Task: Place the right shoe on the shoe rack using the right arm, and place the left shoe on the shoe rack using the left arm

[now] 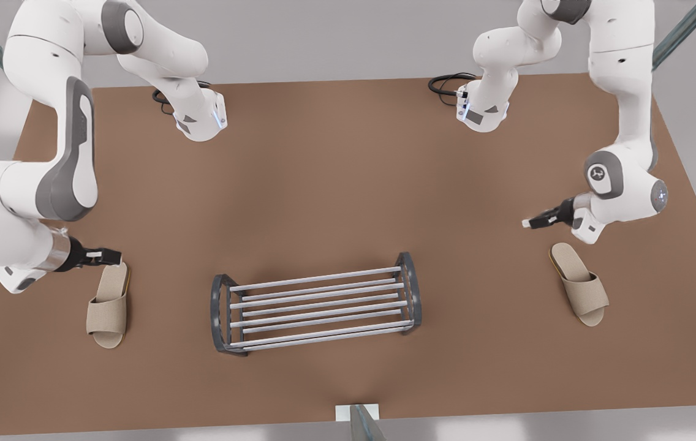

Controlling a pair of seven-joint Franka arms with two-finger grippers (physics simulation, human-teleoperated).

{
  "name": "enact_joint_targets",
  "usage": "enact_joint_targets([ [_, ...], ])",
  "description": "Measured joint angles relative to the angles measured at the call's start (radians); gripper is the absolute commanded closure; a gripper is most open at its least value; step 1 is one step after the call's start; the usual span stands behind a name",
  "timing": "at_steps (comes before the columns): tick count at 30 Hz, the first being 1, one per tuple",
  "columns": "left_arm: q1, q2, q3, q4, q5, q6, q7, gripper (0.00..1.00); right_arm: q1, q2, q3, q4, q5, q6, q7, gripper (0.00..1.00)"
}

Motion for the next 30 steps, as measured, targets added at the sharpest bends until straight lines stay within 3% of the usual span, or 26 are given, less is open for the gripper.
enact_joint_targets([
  [4, -0.007, 0.050, 0.068, -0.116, -1.258, 0.266, 0.392, 0.00, -0.049, 0.023, -0.004, -0.024, 0.079, 0.024, 0.092, 0.00],
  [7, 0.010, 0.083, 0.099, -0.174, -1.984, 0.329, 0.687, 0.00, -0.060, 0.017, -0.023, -0.052, 0.101, 0.043, 0.210, 0.00],
  [9, 0.010, 0.119, 0.099, -0.166, -2.271, 0.348, 0.847, 0.00, -0.061, -0.123, -0.030, -0.372, 0.097, 0.200, 0.306, 0.00],
  [12, 0.007, 0.197, 0.065, -0.120, -2.276, 0.337, 1.038, 0.00, -0.064, -0.260, -0.030, -0.782, 0.110, 0.561, 0.445, 0.00],
  [15, 0.007, 0.196, 0.061, -0.109, -2.276, 0.330, 1.200, 0.00, -0.068, -0.297, -0.029, -0.931, 0.252, 0.837, 0.543, 0.00],
  [19, 0.017, 0.189, 0.059, -0.100, -2.276, 0.332, 1.376, 0.00, -0.071, -0.273, -0.030, -0.951, 0.860, 1.024, 0.452, 0.00],
  [21, 0.030, 0.186, 0.059, -0.073, -2.276, 0.347, 1.446, 0.00, -0.095, -0.263, -0.033, -0.952, 1.051, 1.079, 0.357, 0.00],
  [25, 0.053, 0.212, 0.048, -0.006, -2.276, 0.397, 1.552, 0.00, -0.149, -0.202, -0.132, -0.942, 1.249, 1.130, 0.185, 0.00],
  [30, 0.055, 0.257, 0.031, 0.043, -2.276, 0.443, 1.622, 0.00, -0.108, -0.043, -0.111, -0.866, 1.430, 1.266, -0.021, 0.02],
])
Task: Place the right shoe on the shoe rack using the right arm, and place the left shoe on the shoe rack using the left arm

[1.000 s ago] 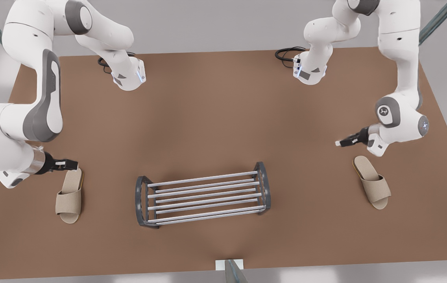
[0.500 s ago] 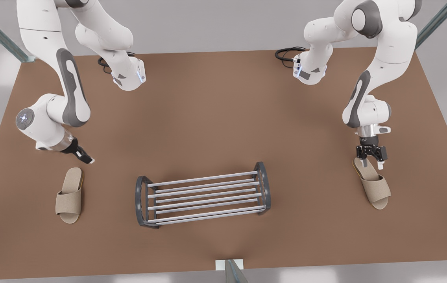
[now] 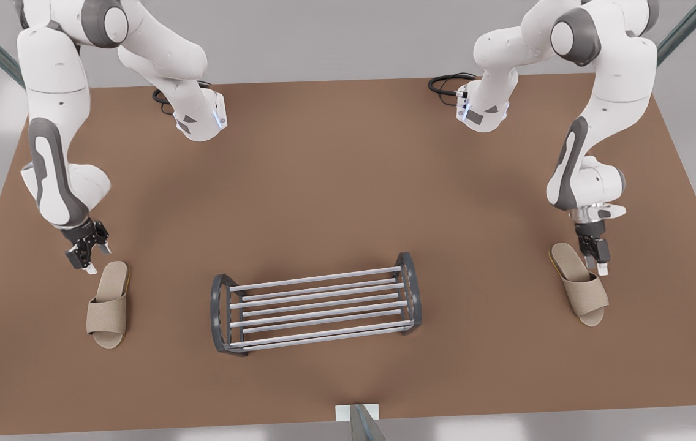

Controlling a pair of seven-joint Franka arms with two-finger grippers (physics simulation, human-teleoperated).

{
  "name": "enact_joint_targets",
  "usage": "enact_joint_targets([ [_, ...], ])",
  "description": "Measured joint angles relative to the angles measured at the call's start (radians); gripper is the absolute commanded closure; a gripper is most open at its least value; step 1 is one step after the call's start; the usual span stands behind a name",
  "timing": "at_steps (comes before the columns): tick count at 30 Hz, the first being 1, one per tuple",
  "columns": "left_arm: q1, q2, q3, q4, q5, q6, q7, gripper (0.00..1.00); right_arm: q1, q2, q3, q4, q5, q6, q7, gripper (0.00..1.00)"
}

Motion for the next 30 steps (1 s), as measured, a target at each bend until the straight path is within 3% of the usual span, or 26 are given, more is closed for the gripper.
enact_joint_targets([
  [3, 0.000, 0.035, -0.019, 0.021, 0.000, 0.013, 0.020, 0.00, 0.003, 0.037, 0.004, 0.037, 0.306, -0.012, -0.183, 0.00],
  [9, 0.010, 0.039, -0.024, 0.039, 0.000, 0.027, 0.035, 0.00, -0.005, 0.083, -0.111, 0.039, 0.687, -0.180, -0.616, 0.00],
  [19, 0.012, 0.088, -0.036, 0.119, 0.000, 0.033, -0.033, 0.00, 0.006, 0.164, -0.111, 0.129, 0.778, -0.366, -1.178, 0.00],
  [21, 0.012, 0.100, -0.036, 0.133, 0.000, 0.033, -0.042, 0.13, 0.006, 0.177, -0.111, 0.141, 0.778, -0.384, -1.245, 0.00],
  [26, 0.018, 0.127, -0.038, 0.154, 0.000, 0.031, -0.063, 0.13, 0.005, 0.183, -0.112, 0.145, 0.777, -0.411, -1.358, 0.00],
  [27, 0.018, 0.129, -0.038, 0.155, 0.000, 0.031, -0.066, 0.25, 0.005, 0.187, -0.113, 0.148, 0.777, -0.420, -1.372, 0.00],
  [30, 0.018, 0.132, -0.042, 0.160, 0.000, 0.030, -0.075, 0.28, 0.008, 0.225, -0.113, 0.178, 0.777, -0.450, -1.399, 0.02],
])
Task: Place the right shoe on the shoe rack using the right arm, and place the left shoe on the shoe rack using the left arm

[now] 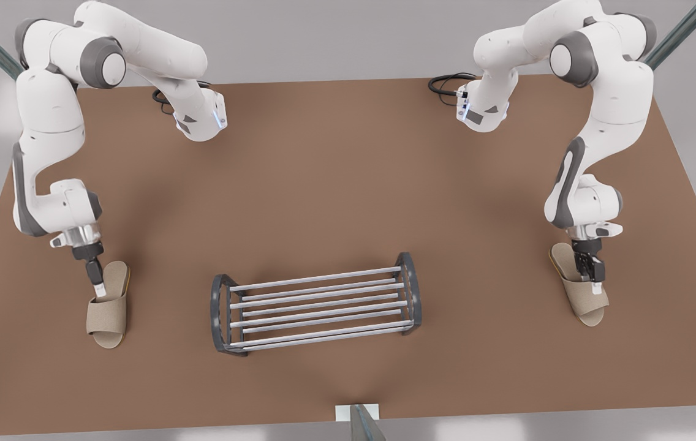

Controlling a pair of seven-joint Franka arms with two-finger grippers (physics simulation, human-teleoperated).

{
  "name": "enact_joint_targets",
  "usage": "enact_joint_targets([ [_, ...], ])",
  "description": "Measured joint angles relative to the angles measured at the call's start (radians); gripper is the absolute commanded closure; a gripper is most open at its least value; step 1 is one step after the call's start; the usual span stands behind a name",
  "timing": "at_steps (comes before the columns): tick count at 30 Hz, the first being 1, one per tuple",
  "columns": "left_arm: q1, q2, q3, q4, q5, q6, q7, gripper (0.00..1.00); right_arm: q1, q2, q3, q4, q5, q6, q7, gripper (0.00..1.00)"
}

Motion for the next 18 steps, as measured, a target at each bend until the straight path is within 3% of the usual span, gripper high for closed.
enact_joint_targets([
  [4, 0.001, 0.004, -0.001, 0.002, 0.000, -0.002, -0.010, 0.28, 0.011, 0.024, 0.001, 0.036, -0.001, -0.019, -0.004, 0.04],
  [5, 0.002, 0.007, -0.002, 0.006, 0.000, -0.002, -0.012, 0.37, 0.012, 0.022, 0.001, 0.040, -0.001, -0.021, 0.000, 0.03],
  [9, 0.002, 0.017, -0.002, 0.015, 0.000, -0.003, -0.020, 0.37, 0.017, 0.036, 0.002, 0.077, -0.010, -0.024, 0.041, 0.03],
  [11, 0.002, 0.020, -0.002, 0.015, 0.000, -0.003, -0.023, 0.44, 0.023, 0.050, 0.002, 0.092, -0.014, -0.024, 0.069, 0.04],
  [14, 0.002, 0.022, -0.002, 0.016, 0.000, -0.003, -0.028, 0.44, 0.026, 0.081, 0.001, 0.125, -0.021, -0.026, 0.113, 0.05],
  [15, 0.002, 0.022, -0.002, 0.016, 0.000, -0.003, -0.029, 0.49, 0.026, 0.093, 0.002, 0.138, -0.025, -0.026, 0.128, 0.05],
  [16, 0.002, 0.022, -0.002, 0.017, 0.000, -0.002, -0.030, 0.50, 0.027, 0.105, 0.002, 0.151, -0.029, -0.026, 0.142, 0.07],
  [17, 0.002, 0.022, -0.004, 0.017, 0.000, -0.002, -0.031, 0.50, 0.027, 0.113, 0.001, 0.159, -0.032, -0.025, 0.156, 0.21],
  [18, 0.002, 0.021, -0.009, 0.017, 0.000, -0.002, -0.033, 0.50, 0.028, 0.117, 0.002, 0.163, -0.034, -0.025, 0.168, 0.24],
])
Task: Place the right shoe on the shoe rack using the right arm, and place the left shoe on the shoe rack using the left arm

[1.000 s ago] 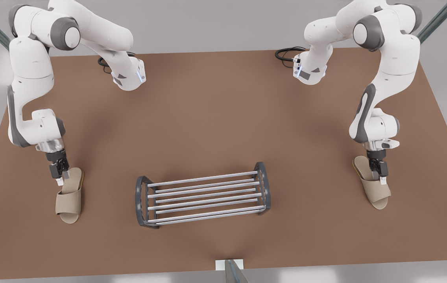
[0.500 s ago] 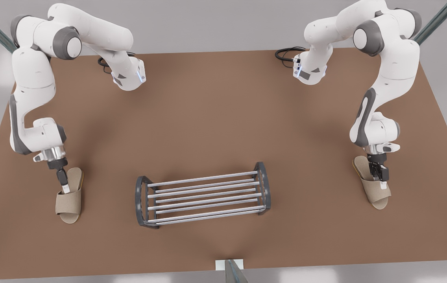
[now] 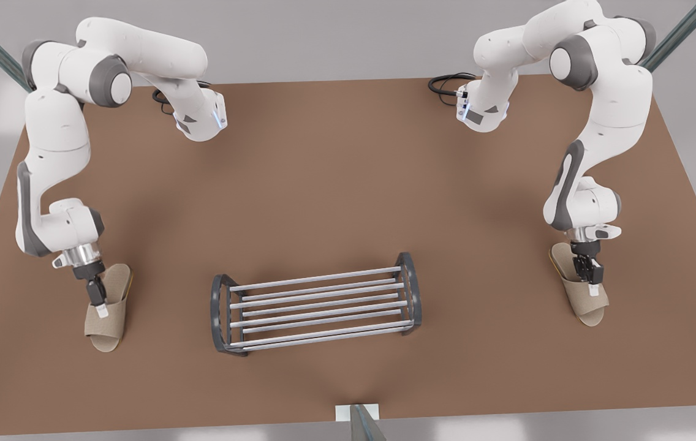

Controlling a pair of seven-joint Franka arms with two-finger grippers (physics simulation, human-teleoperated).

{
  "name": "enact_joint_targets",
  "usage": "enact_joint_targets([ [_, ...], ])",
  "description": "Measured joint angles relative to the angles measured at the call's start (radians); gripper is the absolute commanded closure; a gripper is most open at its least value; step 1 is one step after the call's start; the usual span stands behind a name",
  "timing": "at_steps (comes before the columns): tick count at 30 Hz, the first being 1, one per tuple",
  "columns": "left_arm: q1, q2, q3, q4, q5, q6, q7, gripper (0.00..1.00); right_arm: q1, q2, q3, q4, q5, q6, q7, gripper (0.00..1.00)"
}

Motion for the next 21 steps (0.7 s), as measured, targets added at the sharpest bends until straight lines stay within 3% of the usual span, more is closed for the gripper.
enact_joint_targets([
  [4, 0.006, -0.003, -0.006, 0.003, 0.000, -0.002, -0.004, 0.50, 0.013, 0.001, 0.000, 0.004, -0.001, -0.001, 0.044, 0.34],
  [9, 0.010, -0.002, -0.006, 0.008, 0.000, -0.005, -0.007, 0.54, 0.015, 0.003, 0.000, 0.012, -0.001, -0.001, 0.086, 0.62],
  [12, 0.010, 0.000, -0.007, 0.008, 0.000, -0.006, -0.008, 0.53, 0.016, 0.004, 0.000, 0.015, -0.002, 0.002, 0.106, 0.64],
  [18, 0.012, -0.002, -0.012, 0.038, 0.000, -0.033, -0.011, 0.53, 0.018, -0.005, 0.001, 0.016, 0.000, 0.015, 0.135, 0.79],
  [21, 0.011, -0.031, -0.015, 0.043, 0.000, -0.050, -0.011, 0.53, 0.016, -0.016, 0.012, 0.016, 0.002, 0.024, 0.145, 0.79],
])
